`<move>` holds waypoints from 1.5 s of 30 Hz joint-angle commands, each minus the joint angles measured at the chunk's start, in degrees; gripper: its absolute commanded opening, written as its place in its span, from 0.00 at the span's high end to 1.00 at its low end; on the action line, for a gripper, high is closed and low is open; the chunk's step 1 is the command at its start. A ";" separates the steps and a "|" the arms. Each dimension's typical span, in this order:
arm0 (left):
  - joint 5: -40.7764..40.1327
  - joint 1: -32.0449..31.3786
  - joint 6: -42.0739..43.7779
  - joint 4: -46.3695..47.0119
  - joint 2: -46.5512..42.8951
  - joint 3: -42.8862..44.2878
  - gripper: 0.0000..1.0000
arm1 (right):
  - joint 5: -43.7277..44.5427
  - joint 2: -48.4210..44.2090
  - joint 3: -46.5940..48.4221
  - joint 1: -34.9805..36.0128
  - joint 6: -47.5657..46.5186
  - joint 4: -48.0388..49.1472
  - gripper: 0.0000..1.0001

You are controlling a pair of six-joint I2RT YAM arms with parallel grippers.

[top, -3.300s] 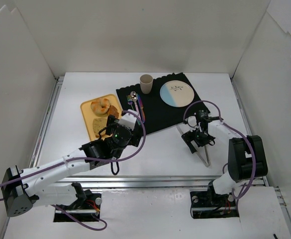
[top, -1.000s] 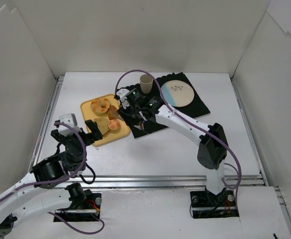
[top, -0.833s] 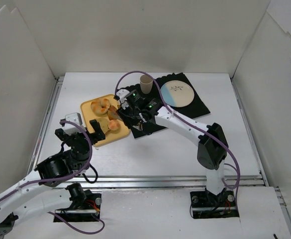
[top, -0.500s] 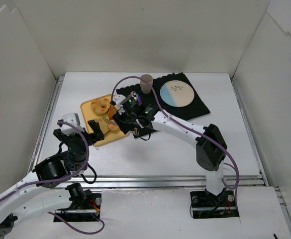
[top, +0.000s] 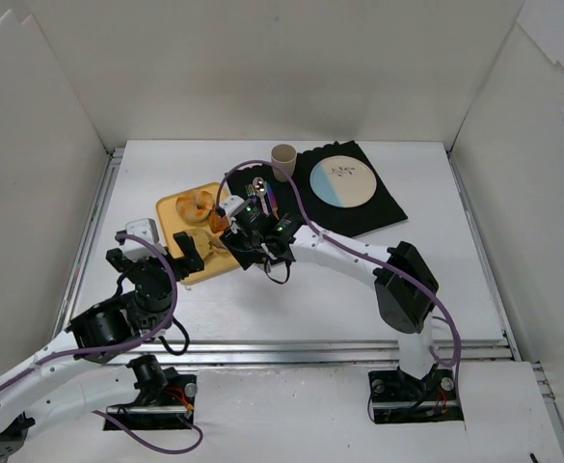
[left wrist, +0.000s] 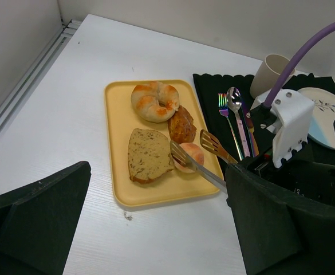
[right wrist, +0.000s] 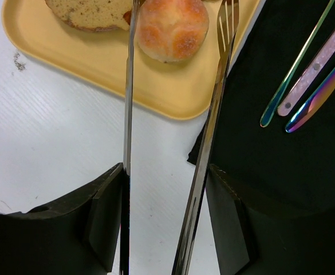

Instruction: Place the bread

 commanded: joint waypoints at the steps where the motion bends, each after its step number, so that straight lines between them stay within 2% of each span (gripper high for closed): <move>1: -0.06 0.10 0.66 2.68 0.78 1.01 0.00 | 2.72 -2.79 0.02 0.18 0.31 2.97 0.48; 5: -0.06 0.10 0.57 2.76 0.78 0.93 0.01 | 2.01 -2.26 -0.07 0.01 0.40 3.14 0.52; 6: -0.06 0.10 0.57 2.76 0.78 1.01 0.00 | 1.84 -2.17 -0.07 0.01 0.58 3.14 0.58; 9: -0.06 0.10 0.75 2.94 0.78 0.93 0.00 | 1.40 -2.35 -0.33 -0.08 1.10 3.14 0.60; 19: -0.06 0.10 0.84 3.20 0.52 0.75 0.00 | 1.66 -3.14 -1.47 -0.17 3.04 3.06 0.47; 23: -0.06 0.10 0.93 3.12 0.34 0.75 0.00 | 1.75 -3.14 -1.82 0.18 3.21 3.14 0.47; 30: -0.06 0.10 0.84 3.12 -0.45 0.57 0.00 | 3.42 -2.97 -1.65 0.71 3.74 3.14 0.61; 33: 0.03 0.10 0.84 3.29 -0.45 0.49 0.00 | 4.47 -3.66 -1.47 0.62 3.74 3.06 0.62; 41: 0.38 0.10 0.93 3.47 0.34 0.75 0.00 | 5.09 -12.79 -1.91 -0.08 2.16 2.71 0.65; 45: 0.73 0.10 0.84 3.47 0.08 0.66 0.00 | 4.74 -18.51 -2.52 -3.32 1.90 0.86 0.65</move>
